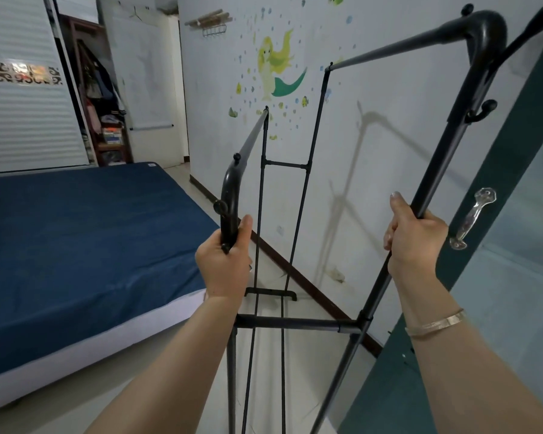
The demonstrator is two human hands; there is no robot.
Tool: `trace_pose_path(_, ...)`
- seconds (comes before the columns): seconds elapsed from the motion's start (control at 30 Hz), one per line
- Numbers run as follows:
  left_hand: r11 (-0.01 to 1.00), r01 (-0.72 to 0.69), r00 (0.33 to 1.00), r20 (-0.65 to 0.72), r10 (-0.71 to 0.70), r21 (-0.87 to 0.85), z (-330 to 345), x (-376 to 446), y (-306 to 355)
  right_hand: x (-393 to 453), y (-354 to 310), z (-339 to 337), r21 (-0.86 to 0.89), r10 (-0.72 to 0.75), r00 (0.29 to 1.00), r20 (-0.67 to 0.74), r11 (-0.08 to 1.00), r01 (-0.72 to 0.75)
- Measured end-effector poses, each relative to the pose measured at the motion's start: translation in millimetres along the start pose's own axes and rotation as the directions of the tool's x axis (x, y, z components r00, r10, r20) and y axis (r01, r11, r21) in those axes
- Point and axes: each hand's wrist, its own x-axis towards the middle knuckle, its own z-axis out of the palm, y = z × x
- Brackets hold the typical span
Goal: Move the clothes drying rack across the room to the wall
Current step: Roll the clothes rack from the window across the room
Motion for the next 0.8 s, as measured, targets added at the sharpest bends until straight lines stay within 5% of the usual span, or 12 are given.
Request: trace_pose_path(0.8, 0.997, -0.045, 0.987, -0.153, 0.054, 0.065, 141, 103, -79, 196, 98, 64, 0.067, 0.036, 0.989, 0.145, 0.997, -0.046)
